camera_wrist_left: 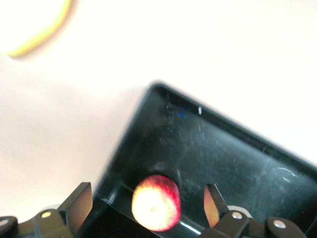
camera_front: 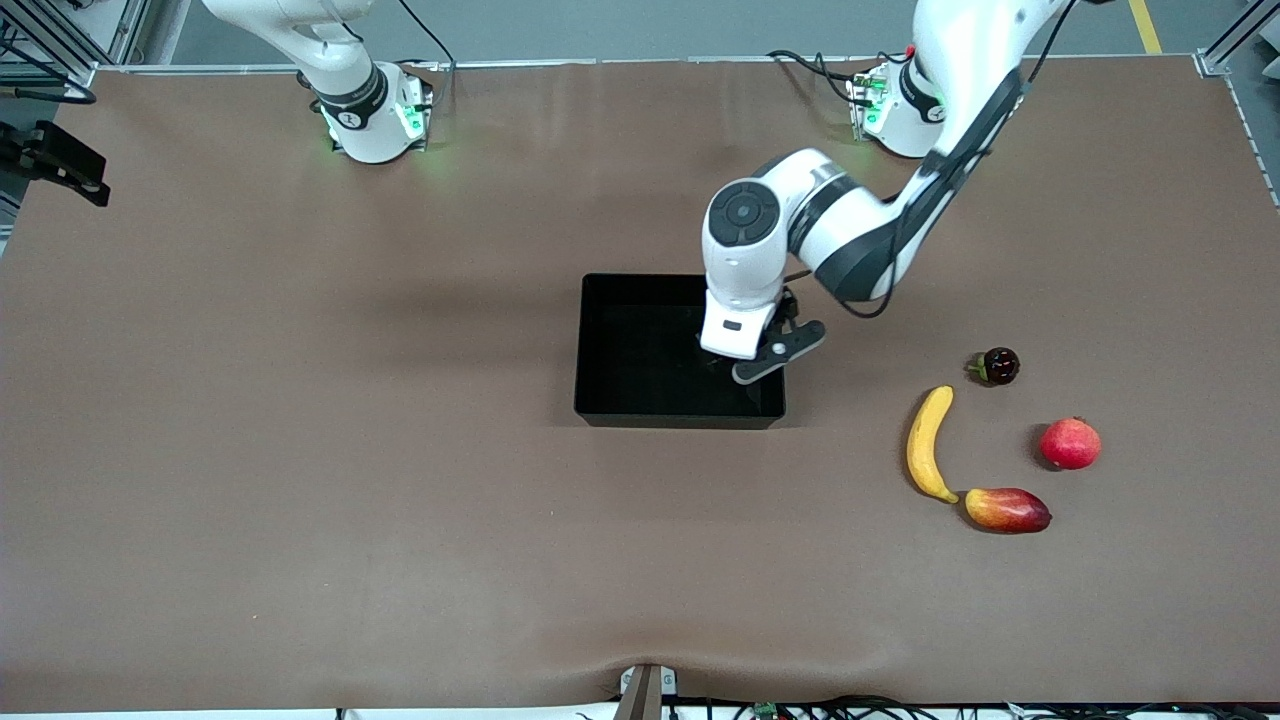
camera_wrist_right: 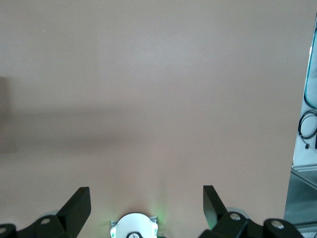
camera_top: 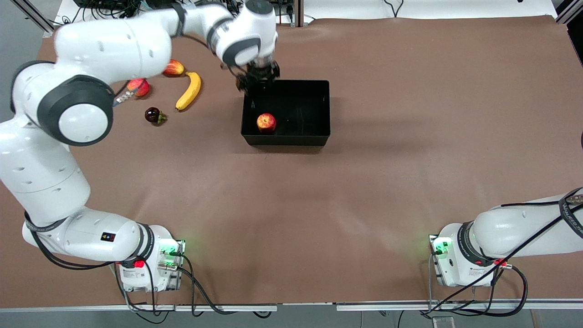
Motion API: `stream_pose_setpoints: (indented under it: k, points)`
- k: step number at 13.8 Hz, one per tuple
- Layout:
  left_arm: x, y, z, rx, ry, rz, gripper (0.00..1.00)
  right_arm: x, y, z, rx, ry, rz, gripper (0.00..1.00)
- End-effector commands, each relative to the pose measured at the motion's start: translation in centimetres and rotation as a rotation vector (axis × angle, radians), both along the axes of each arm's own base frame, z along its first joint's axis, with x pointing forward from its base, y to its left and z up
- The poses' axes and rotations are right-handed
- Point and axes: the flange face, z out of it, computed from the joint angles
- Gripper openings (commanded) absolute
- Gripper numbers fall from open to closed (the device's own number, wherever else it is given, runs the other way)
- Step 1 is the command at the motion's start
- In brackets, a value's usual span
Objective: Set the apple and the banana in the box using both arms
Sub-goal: 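Open the left gripper to drop the apple into the box, then grasp the yellow banana by its stem end with the left gripper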
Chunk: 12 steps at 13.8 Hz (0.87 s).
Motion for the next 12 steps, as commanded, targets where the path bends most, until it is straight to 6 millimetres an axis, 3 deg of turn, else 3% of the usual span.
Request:
stream_pose_setpoints:
  k: [1, 4, 6, 7, 9, 11, 12]
  points:
    - [4.7, 5.1, 3.6, -0.030, 0.029, -0.018, 1.00, -1.1, -2.0, -0.1, 0.084, 0.014, -0.026, 1.00]
    - [9.3, 14.5, 2.6, -0.029, 0.088, -0.180, 1.00, -1.4, -1.6, 0.1, 0.118, -0.013, -0.014, 1.00]
    - [11.8, 20.6, -0.8, -0.047, 0.145, -0.297, 1.00, -1.5, -1.5, 0.2, 0.149, -0.017, -0.013, 1.00]
    - [12.6, 22.3, -3.1, -0.076, 0.152, -0.339, 1.00, -1.4, -1.5, 0.2, 0.152, -0.017, -0.014, 1.00]
    - [12.1, 24.1, -8.8, -0.101, 0.210, -0.376, 1.00, -1.5, -1.7, 0.2, 0.154, -0.019, -0.018, 1.00]
    - [12.0, 27.1, -12.2, -0.035, 0.217, -0.459, 1.00, -1.5, -1.4, 0.0, 0.154, -0.013, -0.013, 1.00]
    - [11.9, 27.4, -13.2, -0.045, 0.225, -0.461, 1.00, -1.5, -1.0, 0.0, 0.152, -0.014, -0.005, 1.00]
